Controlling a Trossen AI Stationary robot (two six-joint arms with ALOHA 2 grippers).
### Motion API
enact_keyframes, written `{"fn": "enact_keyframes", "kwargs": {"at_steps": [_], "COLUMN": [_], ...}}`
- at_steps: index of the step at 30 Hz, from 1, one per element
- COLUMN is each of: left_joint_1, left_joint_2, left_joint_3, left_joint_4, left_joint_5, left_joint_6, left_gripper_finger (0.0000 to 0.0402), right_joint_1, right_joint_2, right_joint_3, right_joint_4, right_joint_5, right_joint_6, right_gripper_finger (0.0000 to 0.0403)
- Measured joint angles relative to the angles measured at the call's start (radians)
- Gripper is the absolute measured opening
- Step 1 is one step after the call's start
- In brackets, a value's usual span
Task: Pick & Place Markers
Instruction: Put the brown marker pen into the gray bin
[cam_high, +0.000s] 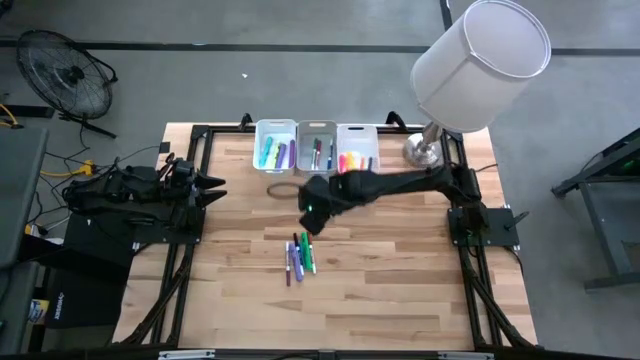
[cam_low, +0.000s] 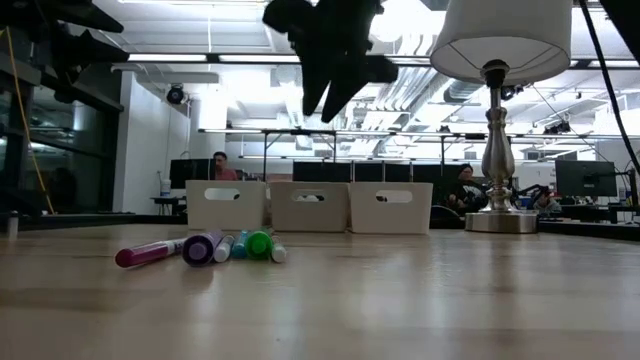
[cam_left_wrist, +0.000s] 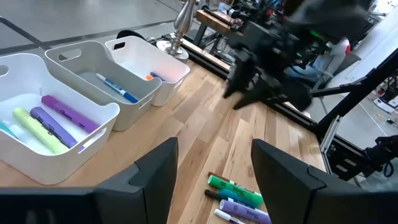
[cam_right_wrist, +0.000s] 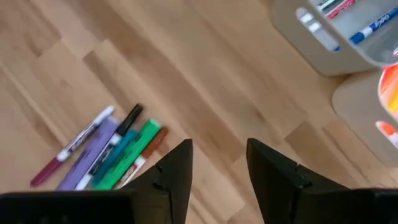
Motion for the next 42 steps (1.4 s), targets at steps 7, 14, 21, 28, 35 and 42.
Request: {"fn": "enact_keyframes", "kwargs": {"at_steps": [7,14,21,28,35,42], "left_joint_1": [0.000,0.000,0.000,0.000,0.000,0.000], "left_joint_2": [0.000,0.000,0.000,0.000,0.000,0.000], "left_joint_3": [0.000,0.000,0.000,0.000,0.000,0.000], "left_joint_4": [0.000,-0.001,-0.001,-0.001,0.000,0.001], "left_joint_5": [0.000,0.000,0.000,0.000,0.000,0.000], "left_joint_6": [0.000,0.000,0.000,0.000,0.000,0.000], "left_gripper_finger": [0.0202,0.0202,0.0202,0.0202,0.0202,0.0202], "right_joint_1": [0.131,0.172,0.167,0.137,0.122,0.122], "right_joint_2": [0.000,0.024,0.089,0.171,0.214,0.251], "right_joint_3": [0.000,0.000,0.000,0.000,0.000,0.000], "right_joint_4": [-0.067,-0.126,-0.047,0.041,0.085,0.108], "right_joint_5": [0.106,0.099,0.010,-0.098,-0.110,-0.132], "right_joint_6": [0.133,0.320,0.464,0.555,0.594,0.595], "right_gripper_finger": [0.0139,0.0139,0.0139,0.0139,0.0139,0.0139]}}
